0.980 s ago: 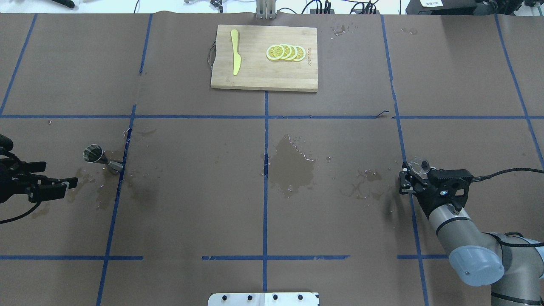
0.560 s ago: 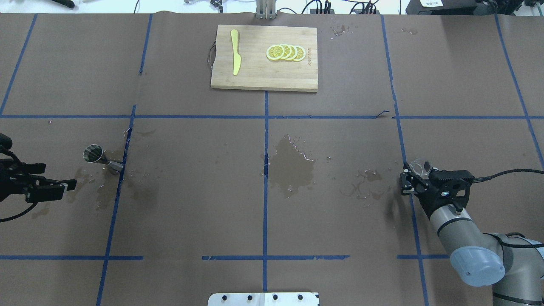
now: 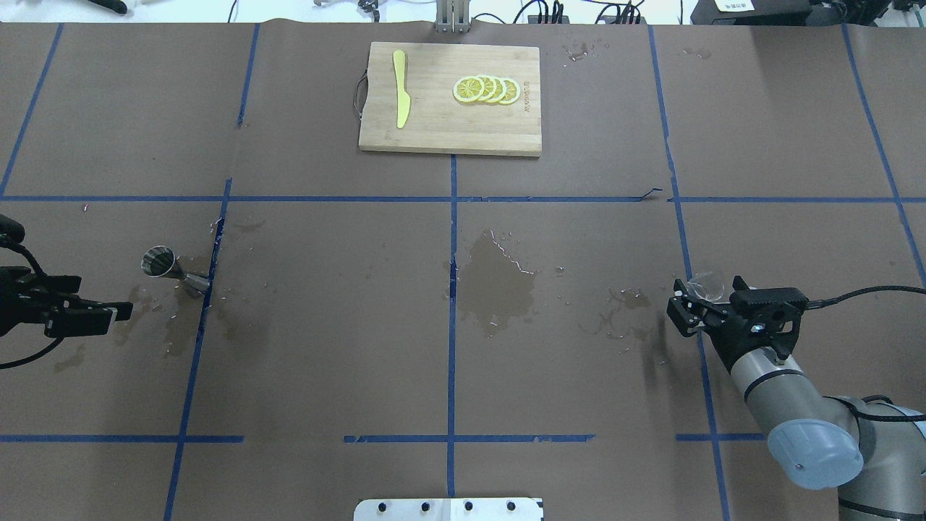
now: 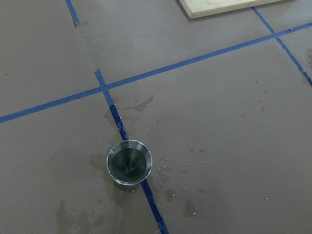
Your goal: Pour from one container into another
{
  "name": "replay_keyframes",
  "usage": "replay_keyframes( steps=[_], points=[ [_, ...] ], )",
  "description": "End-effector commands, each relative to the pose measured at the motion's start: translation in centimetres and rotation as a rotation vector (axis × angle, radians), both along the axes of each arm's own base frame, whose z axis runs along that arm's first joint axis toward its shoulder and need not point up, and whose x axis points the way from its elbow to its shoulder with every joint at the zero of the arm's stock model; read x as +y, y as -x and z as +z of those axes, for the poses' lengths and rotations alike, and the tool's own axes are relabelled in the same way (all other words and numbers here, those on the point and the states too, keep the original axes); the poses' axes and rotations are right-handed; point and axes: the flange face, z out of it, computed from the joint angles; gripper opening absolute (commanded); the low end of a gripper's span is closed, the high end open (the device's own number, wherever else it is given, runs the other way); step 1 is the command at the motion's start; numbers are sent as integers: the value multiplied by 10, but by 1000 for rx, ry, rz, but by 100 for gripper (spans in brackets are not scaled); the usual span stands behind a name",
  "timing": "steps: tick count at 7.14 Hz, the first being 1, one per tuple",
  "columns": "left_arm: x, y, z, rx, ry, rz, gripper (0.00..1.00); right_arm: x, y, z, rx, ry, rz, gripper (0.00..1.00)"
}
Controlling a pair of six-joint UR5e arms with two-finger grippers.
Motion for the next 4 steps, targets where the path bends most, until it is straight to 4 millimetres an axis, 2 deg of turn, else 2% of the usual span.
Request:
replay_keyframes(
  steps=[1,2,3,4],
  points=[
    [-13,-5,-19,8,36,30,100,6,-5,-10,-31,35,-57,100],
    [-26,-15,-40,-5,84,60,100,10,-11,-1,-17,60,-88,100],
    [-39,-10,-67,-39,72,55,100,16,-20,-2,-22,86,-124,100],
    [-65,7,-92,-83,57,11,100,23,-36,-12,-39,112,-166,100]
  ],
)
